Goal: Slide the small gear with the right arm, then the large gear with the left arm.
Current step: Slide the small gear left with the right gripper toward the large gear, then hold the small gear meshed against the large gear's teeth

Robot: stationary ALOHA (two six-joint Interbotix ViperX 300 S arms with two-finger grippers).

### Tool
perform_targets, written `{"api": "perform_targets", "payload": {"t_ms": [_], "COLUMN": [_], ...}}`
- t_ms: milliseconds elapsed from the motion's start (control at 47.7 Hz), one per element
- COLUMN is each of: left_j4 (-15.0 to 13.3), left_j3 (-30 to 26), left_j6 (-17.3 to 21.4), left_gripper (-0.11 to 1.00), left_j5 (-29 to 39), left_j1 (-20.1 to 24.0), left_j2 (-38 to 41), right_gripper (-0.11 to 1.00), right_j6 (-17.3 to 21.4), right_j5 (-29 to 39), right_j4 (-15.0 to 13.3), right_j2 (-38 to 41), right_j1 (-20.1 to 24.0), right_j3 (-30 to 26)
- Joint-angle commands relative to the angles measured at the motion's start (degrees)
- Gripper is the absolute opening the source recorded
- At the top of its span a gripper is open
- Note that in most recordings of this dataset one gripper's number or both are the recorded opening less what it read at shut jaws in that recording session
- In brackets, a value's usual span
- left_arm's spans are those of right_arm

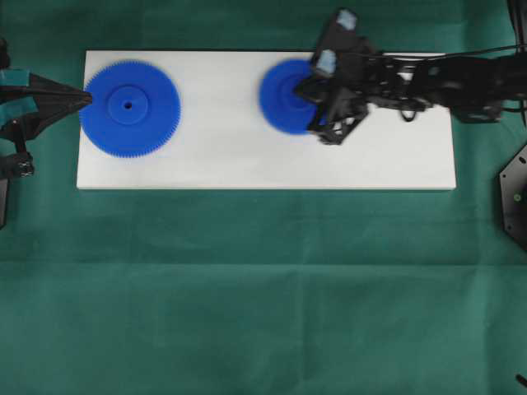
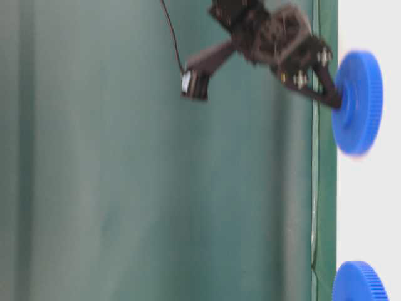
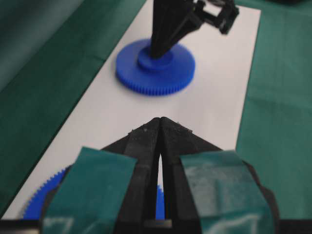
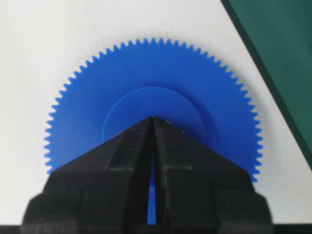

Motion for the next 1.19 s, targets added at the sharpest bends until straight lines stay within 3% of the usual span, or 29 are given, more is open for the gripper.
{"api": "perform_targets", "payload": {"t_ms": [0,461,671,755,1174], "left_j4": [-0.1,-0.1,-0.1,-0.1,-0.1], "left_j3": [-0.6,-0.4,-0.5,-0.4,-0.4], "left_j6": [-0.1,-0.1,-0.1,-0.1,-0.1], "left_gripper": [0.0,0.0,0.0,0.0,0.0], "left_j5": [-0.4,-0.4,-0.4,-0.4,-0.4], "left_j1": [0.1,0.1,0.1,0.2,0.1], "left_j2": [0.2,0.2,0.3,0.3,0.3], "right_gripper": [0.5,0.5,0.5,0.5,0.5], "right_j6": [-0.1,-0.3,0.0,0.2,0.3], "right_j5": [0.9,1.1,3.0,4.0,4.6], "right_j4": [-0.6,-2.7,-5.9,-7.1,-7.4], "right_j2": [4.5,14.8,18.5,18.6,18.6], "right_j1": [2.1,6.0,8.1,8.2,8.2], "right_j3": [-2.5,-18.3,-25.3,-26.1,-26.0]}}
